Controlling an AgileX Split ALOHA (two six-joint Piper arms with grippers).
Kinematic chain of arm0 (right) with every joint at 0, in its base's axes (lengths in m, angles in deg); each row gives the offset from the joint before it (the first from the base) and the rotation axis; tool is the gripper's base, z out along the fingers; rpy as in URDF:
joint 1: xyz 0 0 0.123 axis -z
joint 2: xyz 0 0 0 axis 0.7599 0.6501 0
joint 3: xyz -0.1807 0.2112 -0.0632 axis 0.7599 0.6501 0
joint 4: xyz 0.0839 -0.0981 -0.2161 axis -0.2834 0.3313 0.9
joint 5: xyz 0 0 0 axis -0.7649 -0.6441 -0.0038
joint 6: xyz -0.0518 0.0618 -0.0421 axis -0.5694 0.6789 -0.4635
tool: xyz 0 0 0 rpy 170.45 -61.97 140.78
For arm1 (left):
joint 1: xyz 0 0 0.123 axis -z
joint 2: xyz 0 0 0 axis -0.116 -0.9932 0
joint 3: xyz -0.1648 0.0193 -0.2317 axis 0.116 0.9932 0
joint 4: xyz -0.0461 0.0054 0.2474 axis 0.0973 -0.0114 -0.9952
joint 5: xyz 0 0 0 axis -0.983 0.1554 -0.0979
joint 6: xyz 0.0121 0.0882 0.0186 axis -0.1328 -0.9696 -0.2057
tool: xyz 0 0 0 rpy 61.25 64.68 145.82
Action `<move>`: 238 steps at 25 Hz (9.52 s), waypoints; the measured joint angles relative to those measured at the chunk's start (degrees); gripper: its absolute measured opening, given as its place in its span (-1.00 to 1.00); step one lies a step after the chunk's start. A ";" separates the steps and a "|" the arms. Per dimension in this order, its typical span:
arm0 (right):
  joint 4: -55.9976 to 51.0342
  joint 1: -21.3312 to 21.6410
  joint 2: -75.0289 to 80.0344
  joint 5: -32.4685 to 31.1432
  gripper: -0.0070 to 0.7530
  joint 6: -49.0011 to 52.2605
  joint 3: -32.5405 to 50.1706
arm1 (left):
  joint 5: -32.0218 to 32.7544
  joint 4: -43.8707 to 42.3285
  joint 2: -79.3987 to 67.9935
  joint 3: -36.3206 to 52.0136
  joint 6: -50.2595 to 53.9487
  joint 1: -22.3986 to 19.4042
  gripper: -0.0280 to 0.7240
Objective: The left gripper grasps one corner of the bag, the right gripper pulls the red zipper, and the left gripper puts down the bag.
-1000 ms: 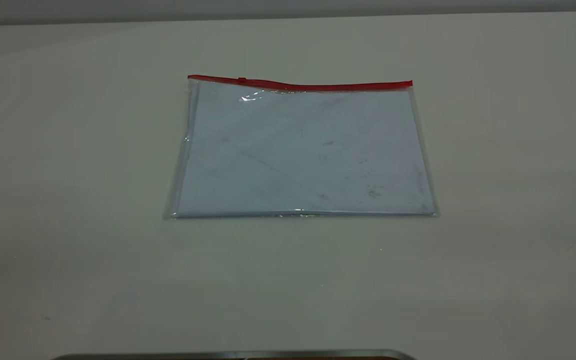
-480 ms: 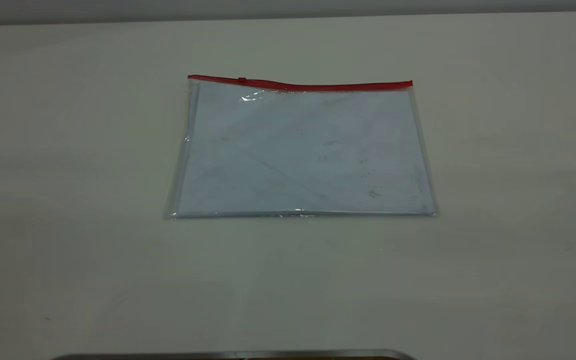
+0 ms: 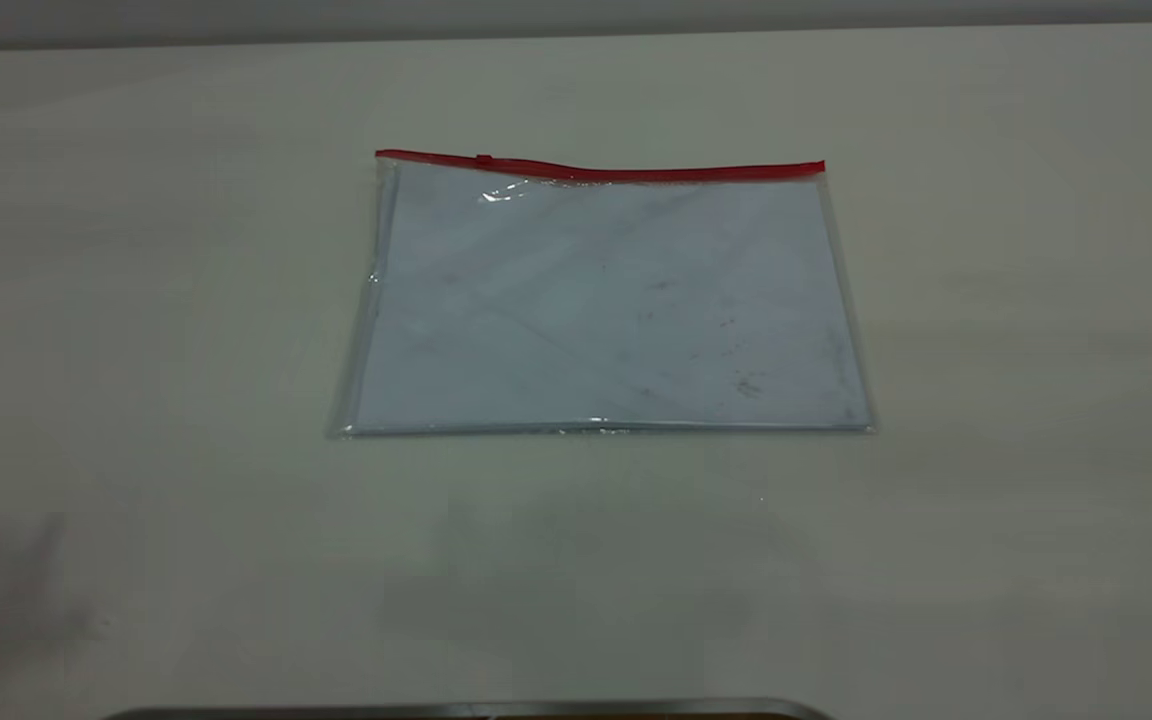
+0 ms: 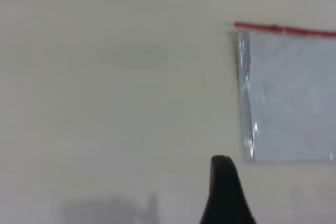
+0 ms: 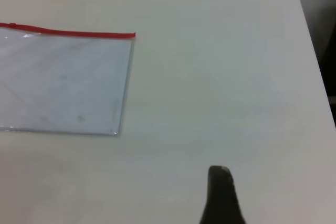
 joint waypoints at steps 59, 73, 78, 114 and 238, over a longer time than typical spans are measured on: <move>-43.09 0.00 70.72 28.76 0.53 -42.33 -4.90 | -1.74 56.93 -93.41 -49.20 -69.27 0.33 0.58; -43.26 0.00 70.71 29.06 0.53 -42.39 -4.90 | 1.40 71.75 -97.13 -49.20 -79.12 0.50 0.53; -43.26 0.00 70.71 29.98 0.53 -42.98 -4.90 | 4.47 72.78 -97.61 -49.59 -81.79 0.54 -0.11; -63.35 -14.72 114.08 31.52 0.48 -89.40 -34.19 | 32.18 39.49 -97.72 -84.42 -114.99 13.10 -0.79; -4.17 -15.48 103.43 -4.25 0.57 -23.17 -79.63 | 32.22 13.48 -63.49 -84.42 -33.88 7.87 0.63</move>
